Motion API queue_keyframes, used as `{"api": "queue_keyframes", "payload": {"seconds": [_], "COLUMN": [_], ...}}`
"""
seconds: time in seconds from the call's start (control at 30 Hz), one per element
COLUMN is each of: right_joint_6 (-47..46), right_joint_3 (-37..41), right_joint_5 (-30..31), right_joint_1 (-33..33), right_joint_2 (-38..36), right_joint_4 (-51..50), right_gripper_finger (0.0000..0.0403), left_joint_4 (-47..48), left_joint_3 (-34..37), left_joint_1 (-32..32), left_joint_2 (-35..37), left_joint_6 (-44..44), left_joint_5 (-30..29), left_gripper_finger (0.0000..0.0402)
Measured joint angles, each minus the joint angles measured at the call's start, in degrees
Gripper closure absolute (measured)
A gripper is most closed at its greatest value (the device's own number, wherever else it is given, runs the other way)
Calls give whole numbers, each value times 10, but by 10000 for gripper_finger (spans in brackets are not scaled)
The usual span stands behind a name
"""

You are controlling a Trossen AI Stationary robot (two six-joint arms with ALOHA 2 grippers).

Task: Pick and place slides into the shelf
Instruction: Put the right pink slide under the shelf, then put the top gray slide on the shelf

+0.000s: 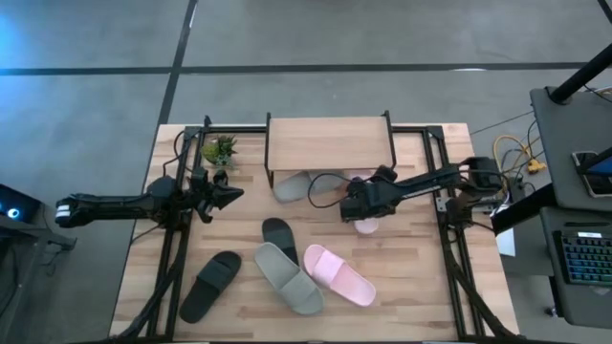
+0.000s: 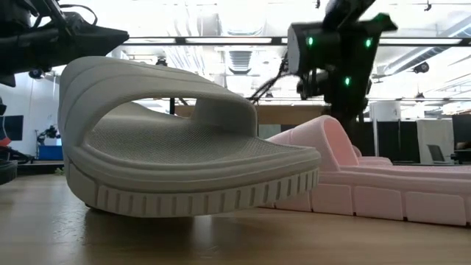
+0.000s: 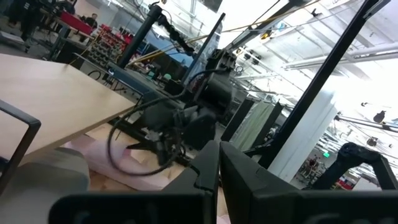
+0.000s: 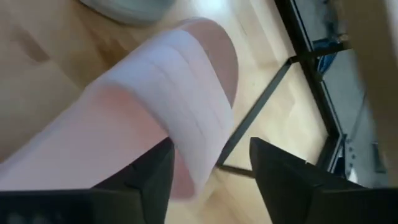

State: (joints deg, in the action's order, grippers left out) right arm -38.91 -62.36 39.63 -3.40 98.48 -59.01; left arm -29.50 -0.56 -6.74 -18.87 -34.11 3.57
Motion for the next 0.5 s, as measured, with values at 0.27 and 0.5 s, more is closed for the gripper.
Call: {"api": "queue_keyframes", "payload": {"seconds": [0.27, 0.5], "right_joint_6": [6, 30], "right_joint_3": [-28, -123], "right_joint_5": [-72, -205], "right_joint_1": [-12, -5], "right_joint_2": [-41, -35], "right_joint_4": [-58, 35], "right_gripper_finger": [182, 188], "left_joint_4": [0, -1], "left_joint_3": [0, -1], "left_joint_1": [0, 0], "left_joint_2": [1, 1], "left_joint_6": [0, -1], "left_joint_5": [0, 0], "left_gripper_finger": [402, 402]}}
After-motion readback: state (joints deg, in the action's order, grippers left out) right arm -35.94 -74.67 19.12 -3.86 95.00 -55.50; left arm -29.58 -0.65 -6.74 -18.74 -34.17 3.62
